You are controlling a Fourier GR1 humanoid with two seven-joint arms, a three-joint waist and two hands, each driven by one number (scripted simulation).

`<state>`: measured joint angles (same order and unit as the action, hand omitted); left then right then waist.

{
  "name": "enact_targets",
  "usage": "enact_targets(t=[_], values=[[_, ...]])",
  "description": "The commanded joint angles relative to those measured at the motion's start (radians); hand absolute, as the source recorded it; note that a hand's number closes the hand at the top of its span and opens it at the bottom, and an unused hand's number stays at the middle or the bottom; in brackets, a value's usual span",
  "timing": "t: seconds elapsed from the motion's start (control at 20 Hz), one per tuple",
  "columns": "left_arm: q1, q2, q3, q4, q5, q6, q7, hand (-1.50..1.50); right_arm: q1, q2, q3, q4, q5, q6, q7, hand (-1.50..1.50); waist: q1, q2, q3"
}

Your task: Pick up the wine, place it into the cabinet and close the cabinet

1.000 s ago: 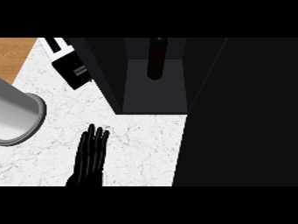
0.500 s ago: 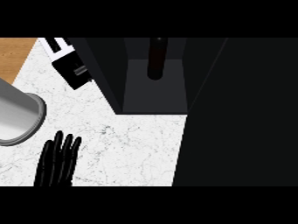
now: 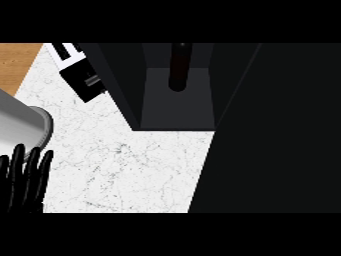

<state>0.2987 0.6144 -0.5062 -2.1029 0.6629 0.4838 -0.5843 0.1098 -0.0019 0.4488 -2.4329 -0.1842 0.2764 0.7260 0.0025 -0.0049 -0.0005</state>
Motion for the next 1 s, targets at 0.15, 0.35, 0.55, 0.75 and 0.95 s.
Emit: enact_targets(t=[0.15, 0.35, 0.55, 0.75, 0.95], values=[[0.081, 0.077, 0.194, -0.042, 0.118, -0.101, 0.015, -1.5, -0.015, 0.002, 0.245, -0.154, 0.056, -0.056, 0.075, 1.5, 0.0, -0.002, -0.001], [0.135, 0.12, 0.275, -0.019, 0.15, -0.185, 0.013, -1.5, -0.004, 0.002, 0.376, -0.13, 0.156, -0.118, 0.039, 1.5, 0.001, -0.003, -0.001], [0.129, 0.089, 0.272, 0.053, 0.143, -0.237, -0.01, -1.5, -0.061, 0.001, 0.526, -0.078, 0.248, -0.253, 0.018, 1.5, -0.006, -0.004, -0.002], [0.148, 0.121, 0.325, 0.048, 0.177, -0.281, 0.007, -1.5, -0.107, 0.0, 0.543, -0.011, 0.25, -0.312, -0.01, 1.5, 0.005, -0.004, -0.003], [0.137, 0.165, 0.421, 0.089, 0.236, -0.348, 0.036, -1.5, -0.141, -0.002, 0.541, -0.011, 0.308, -0.36, -0.034, 1.5, 0.003, -0.005, -0.004]])
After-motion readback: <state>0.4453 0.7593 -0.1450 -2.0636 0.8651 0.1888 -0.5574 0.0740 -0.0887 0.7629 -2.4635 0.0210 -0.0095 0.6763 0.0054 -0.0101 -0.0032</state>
